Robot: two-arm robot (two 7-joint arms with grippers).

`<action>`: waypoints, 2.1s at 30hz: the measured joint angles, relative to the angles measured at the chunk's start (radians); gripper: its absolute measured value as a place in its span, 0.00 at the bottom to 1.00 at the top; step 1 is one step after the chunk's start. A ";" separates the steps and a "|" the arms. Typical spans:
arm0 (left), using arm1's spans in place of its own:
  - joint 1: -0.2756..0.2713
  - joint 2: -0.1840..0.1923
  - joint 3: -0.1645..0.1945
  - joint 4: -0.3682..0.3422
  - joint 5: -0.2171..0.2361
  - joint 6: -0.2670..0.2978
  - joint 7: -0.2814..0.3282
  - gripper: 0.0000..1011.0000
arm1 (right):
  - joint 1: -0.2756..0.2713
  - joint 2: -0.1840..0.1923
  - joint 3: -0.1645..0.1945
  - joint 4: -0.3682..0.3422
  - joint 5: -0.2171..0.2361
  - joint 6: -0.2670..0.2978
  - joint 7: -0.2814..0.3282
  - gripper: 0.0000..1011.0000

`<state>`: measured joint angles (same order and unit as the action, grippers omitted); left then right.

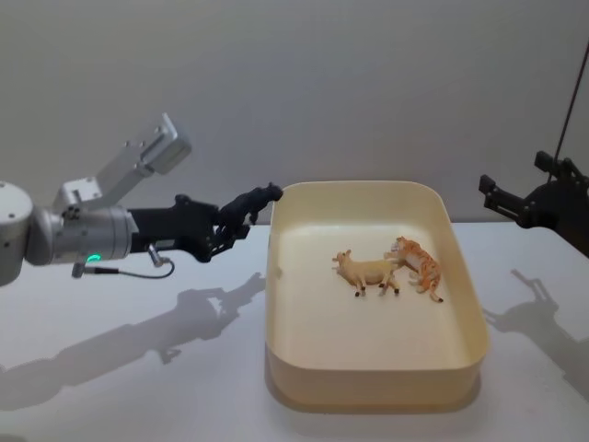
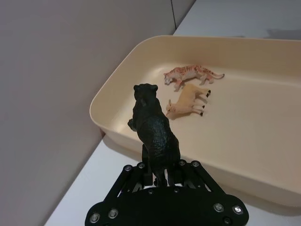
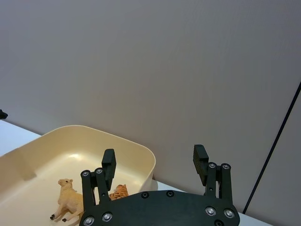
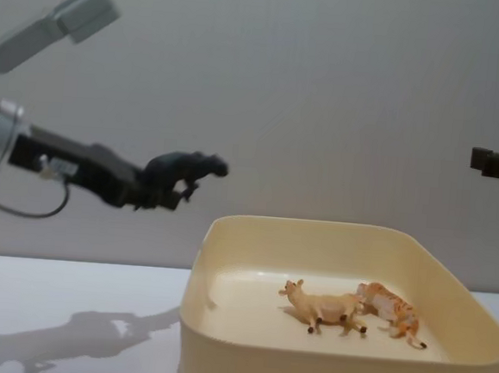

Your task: Pick up the toy alternately with two hands and place it into the central storage box.

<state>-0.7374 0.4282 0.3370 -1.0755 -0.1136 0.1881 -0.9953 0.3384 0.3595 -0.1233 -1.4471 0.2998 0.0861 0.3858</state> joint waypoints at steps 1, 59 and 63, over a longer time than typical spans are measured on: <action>-0.005 -0.003 0.002 -0.002 0.006 -0.002 -0.006 0.18 | 0.000 0.000 0.000 0.000 0.000 0.000 0.000 0.99; -0.185 -0.118 0.153 0.193 0.323 -0.006 -0.190 0.99 | 0.000 0.000 0.000 0.000 0.000 0.000 0.000 0.99; -0.186 -0.119 0.154 0.196 0.326 -0.005 -0.191 0.99 | 0.000 0.000 0.000 0.000 0.000 0.000 0.000 0.99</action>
<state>-0.9231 0.3094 0.4908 -0.8799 0.2123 0.1827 -1.1861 0.3384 0.3595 -0.1233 -1.4471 0.2999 0.0861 0.3857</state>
